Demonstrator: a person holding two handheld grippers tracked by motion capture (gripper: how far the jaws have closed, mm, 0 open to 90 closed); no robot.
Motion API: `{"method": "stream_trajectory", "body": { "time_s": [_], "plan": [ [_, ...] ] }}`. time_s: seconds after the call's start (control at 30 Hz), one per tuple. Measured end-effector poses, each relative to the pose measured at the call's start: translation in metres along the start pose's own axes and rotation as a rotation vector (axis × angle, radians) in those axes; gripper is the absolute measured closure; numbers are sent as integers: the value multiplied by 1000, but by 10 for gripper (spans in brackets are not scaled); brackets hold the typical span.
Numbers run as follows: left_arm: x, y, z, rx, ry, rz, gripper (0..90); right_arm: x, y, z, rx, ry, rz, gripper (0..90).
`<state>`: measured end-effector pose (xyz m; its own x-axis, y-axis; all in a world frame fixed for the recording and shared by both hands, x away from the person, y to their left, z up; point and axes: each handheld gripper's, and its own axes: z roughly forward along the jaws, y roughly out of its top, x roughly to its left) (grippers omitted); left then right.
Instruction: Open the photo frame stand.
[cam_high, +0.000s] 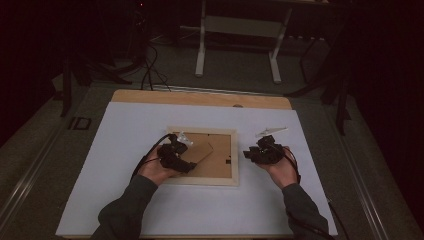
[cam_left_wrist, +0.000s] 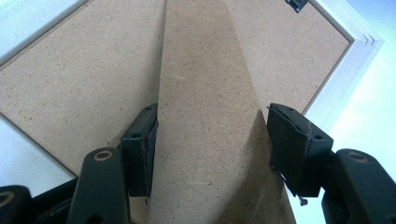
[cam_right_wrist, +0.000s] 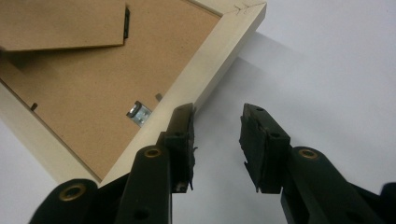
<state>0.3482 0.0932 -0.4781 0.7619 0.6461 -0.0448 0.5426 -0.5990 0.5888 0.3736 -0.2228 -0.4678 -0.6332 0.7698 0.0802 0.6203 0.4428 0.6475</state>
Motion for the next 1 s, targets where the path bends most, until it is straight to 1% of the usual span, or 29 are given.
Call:
{"method": "stream_trajectory", "body": {
  "time_s": [0.07, 0.17, 0.27, 0.47, 0.63, 1.0],
  "plan": [
    [-1, 0, 0, -3, 3, 0, 399, -1, 1, 1, 7, -3, -1, 639],
    [-2, -1, 0, -12, 10, 0, 399, -3, 3, 3, 18, 6, 5, 638],
    [-3, -1, -1, -13, 15, 8, 399, -4, 5, 5, 30, 12, 6, 636],
    [-5, -2, -2, -21, 26, 17, 399, -3, 9, 9, 48, 29, -15, 622],
    [-7, -3, -3, -29, 32, 22, 398, -2, 14, 11, 53, 41, -17, 617],
    [-10, -5, -5, -42, 47, 34, 399, 0, 24, 13, 76, 51, -38, 593]
  ]
}}
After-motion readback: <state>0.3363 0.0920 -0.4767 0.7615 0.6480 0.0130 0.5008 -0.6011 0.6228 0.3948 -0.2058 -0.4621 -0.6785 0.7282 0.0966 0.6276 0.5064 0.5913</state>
